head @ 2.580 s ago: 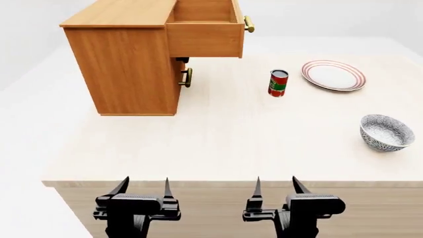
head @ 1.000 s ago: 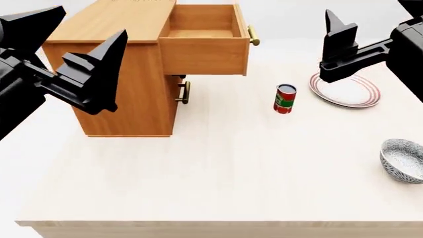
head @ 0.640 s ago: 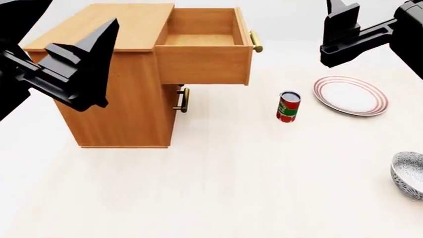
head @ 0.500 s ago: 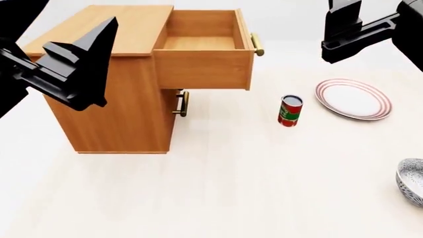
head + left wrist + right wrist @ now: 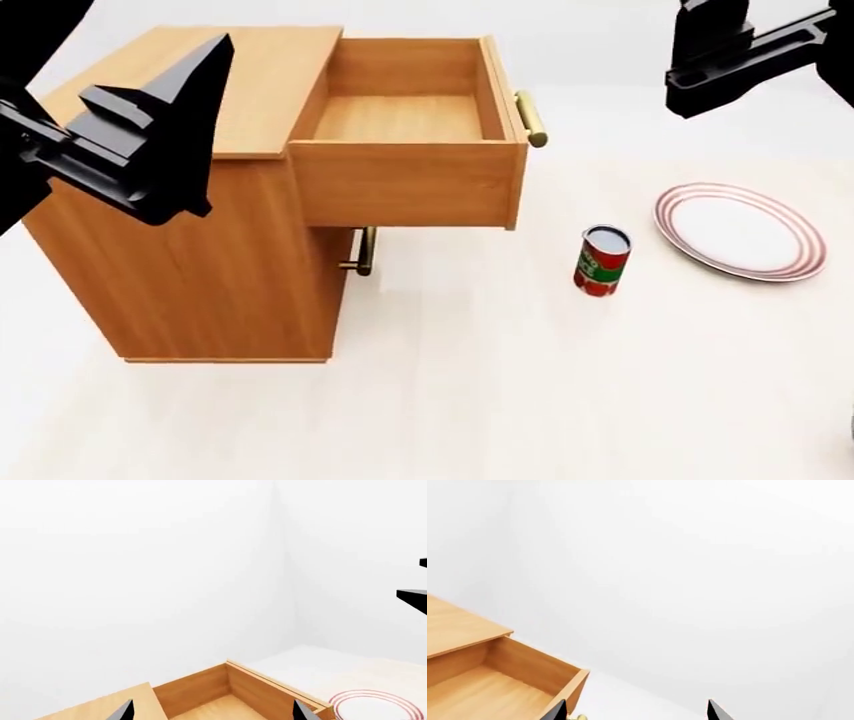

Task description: Put the bowl in the top drawer of the cabinet.

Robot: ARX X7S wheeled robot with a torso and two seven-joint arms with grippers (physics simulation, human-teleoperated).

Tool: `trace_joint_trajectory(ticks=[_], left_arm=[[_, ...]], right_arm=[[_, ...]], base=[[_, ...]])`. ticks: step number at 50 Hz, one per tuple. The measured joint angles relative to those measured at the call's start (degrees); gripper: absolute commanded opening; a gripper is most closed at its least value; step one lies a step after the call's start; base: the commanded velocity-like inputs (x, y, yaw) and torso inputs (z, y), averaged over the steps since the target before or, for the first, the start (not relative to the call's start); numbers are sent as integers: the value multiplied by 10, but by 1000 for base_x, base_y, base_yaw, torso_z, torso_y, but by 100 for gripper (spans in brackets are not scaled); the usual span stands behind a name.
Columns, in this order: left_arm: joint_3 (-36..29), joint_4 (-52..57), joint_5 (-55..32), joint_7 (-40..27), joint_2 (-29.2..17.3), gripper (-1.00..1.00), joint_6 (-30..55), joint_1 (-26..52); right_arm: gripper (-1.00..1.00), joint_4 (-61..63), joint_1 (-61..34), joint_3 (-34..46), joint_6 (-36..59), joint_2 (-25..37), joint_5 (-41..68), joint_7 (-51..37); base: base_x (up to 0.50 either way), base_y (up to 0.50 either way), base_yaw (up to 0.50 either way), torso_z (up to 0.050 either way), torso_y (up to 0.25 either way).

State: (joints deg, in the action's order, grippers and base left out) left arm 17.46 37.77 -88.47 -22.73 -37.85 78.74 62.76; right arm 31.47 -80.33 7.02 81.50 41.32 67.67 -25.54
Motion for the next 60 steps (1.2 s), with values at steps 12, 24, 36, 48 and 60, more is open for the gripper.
trace_joint_trajectory(ticks=[12, 24, 36, 48, 60], left_arm=[[-1, 0, -2, 1, -4, 100, -10, -9], [-1, 0, -12, -4, -10, 100, -19, -15], [18, 10, -59, -41, -22, 100, -36, -41], [40, 28, -121, -91, -45, 100, -59, -65], [66, 44, -159, -121, -60, 100, -77, -97]], right_arm=[[100, -1, -17, -18, 21, 13, 49, -21], [100, -32, -53, -15, 51, 34, 129, -78], [100, -125, -156, 88, 69, 116, 299, -187], [100, -187, -325, 314, 79, 224, 381, -185], [100, -190, -412, 474, 79, 320, 349, -116]], base=[[303, 0, 0, 0, 1], [0, 0, 0, 0, 0], [0, 0, 0, 0, 0], [0, 0, 0, 0, 0], [0, 0, 0, 0, 0]])
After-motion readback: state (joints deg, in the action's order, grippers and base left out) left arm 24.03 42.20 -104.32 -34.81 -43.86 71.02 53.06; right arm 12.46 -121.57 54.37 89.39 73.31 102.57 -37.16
